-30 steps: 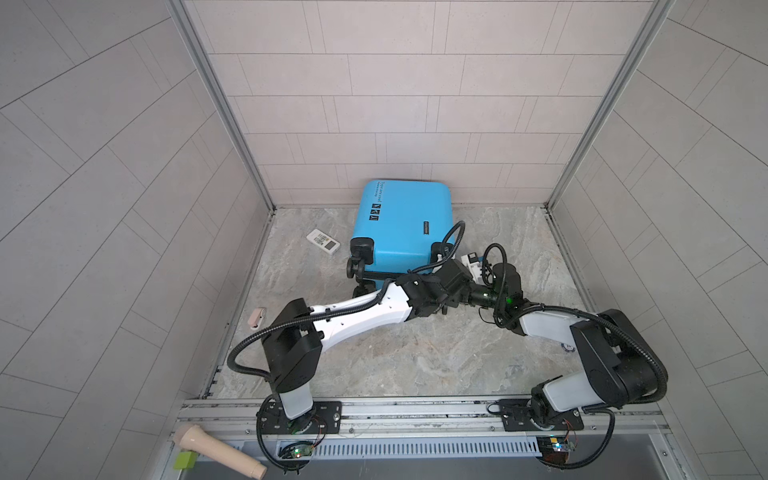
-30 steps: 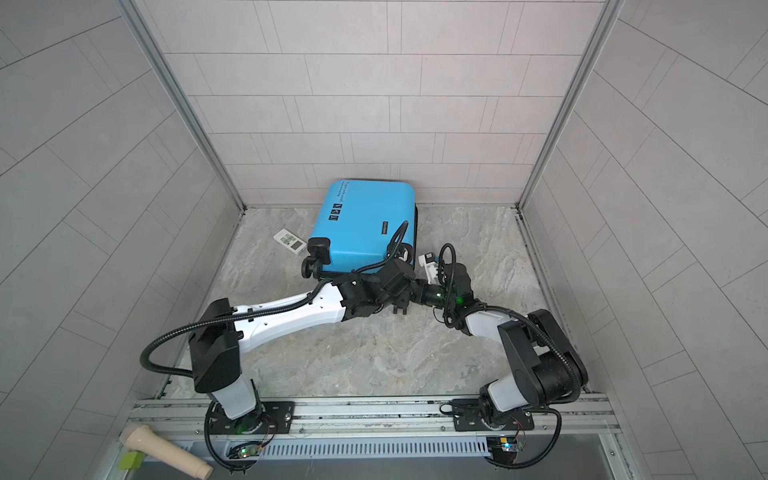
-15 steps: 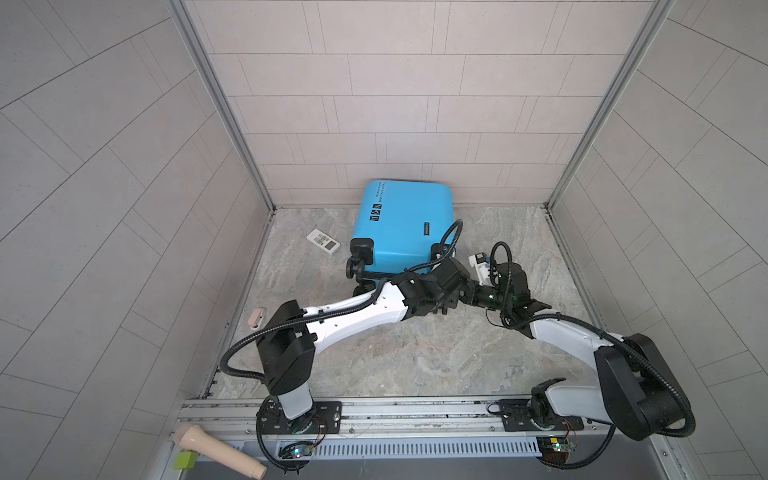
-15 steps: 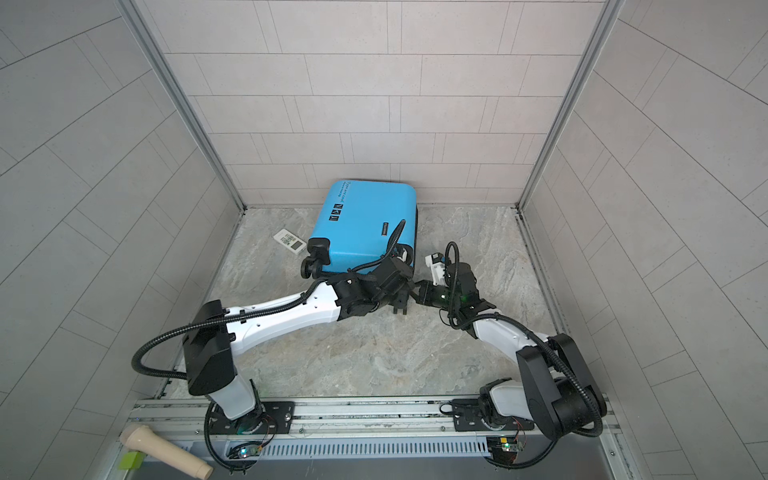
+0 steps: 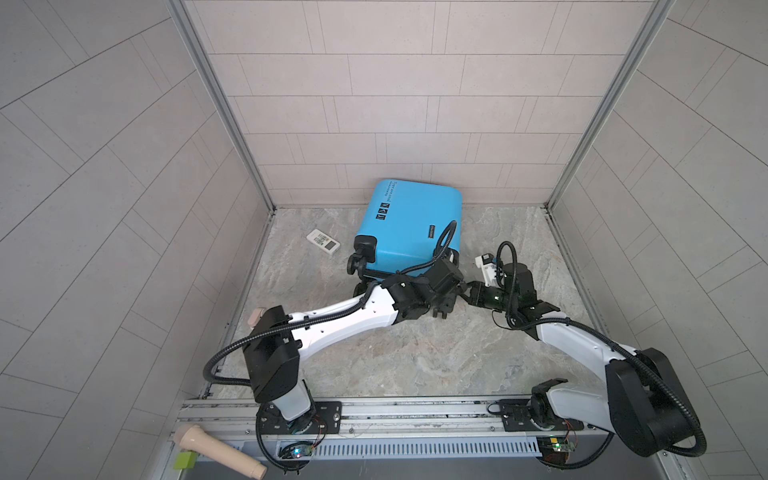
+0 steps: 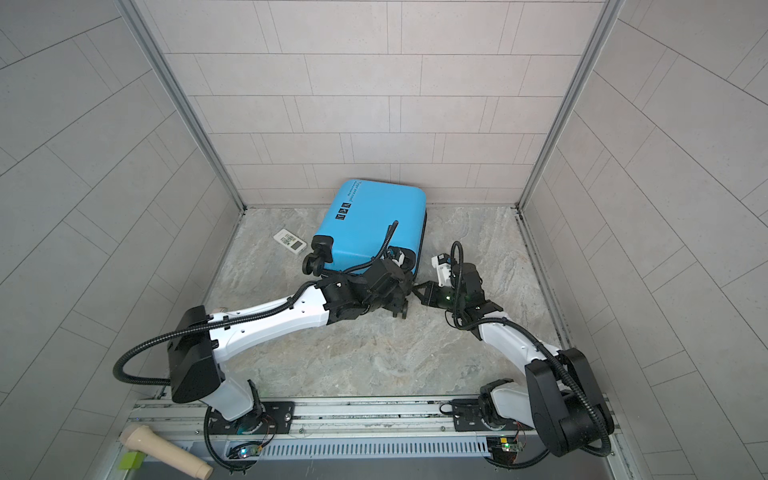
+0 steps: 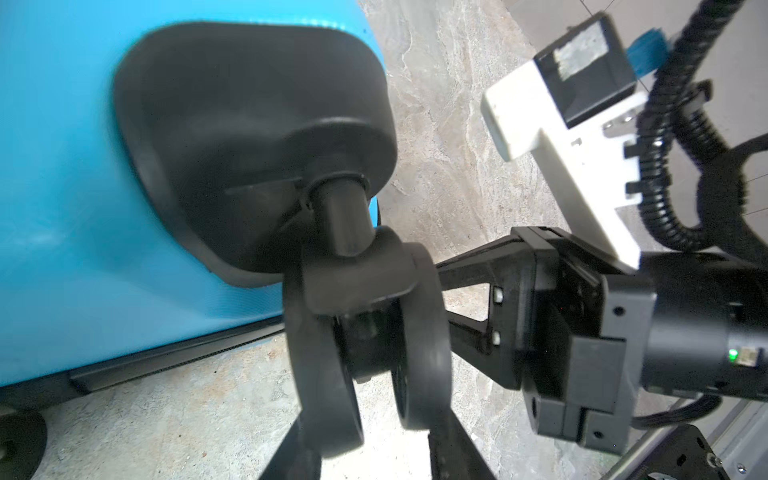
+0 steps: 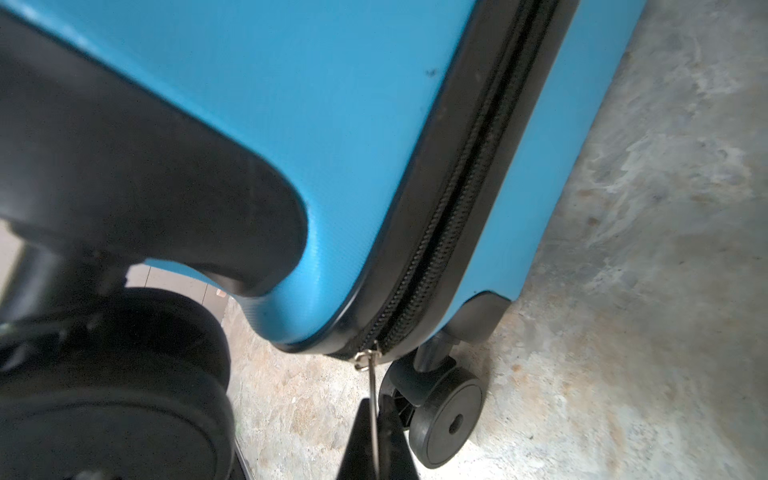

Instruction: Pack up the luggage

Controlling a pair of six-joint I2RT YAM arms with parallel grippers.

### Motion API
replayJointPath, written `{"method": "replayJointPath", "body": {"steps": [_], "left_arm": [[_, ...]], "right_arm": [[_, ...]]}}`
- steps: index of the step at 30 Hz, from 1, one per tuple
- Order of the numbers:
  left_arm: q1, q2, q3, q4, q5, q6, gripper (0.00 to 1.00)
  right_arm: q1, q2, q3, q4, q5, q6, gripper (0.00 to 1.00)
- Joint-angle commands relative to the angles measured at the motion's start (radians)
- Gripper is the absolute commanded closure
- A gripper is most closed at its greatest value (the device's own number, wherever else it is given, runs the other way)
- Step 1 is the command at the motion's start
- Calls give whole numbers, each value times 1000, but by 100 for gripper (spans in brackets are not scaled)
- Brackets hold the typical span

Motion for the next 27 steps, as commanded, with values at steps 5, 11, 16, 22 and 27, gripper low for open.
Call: {"method": "replayJointPath", "body": {"steps": [5,11,16,22,27], "left_arm": [[30,-114,-52,1,-93,1,100],[30,-129,-91,18,-77,-3,100],[30,-139,-116,37,-68,-8,100],[26,-145,-95,77,15,-38,54],[4,-79,-9,85,63,-84,35]], "right_arm": [[-65,-51,35,-197,217,-40,100],[-84,-86,77,-290,258,-77,100],[-86,-76,120,-333,263,-100,100],[-85,-86,111,-317,214,-97,100],[-85,-85,98,-278,176,-84,100]]}}
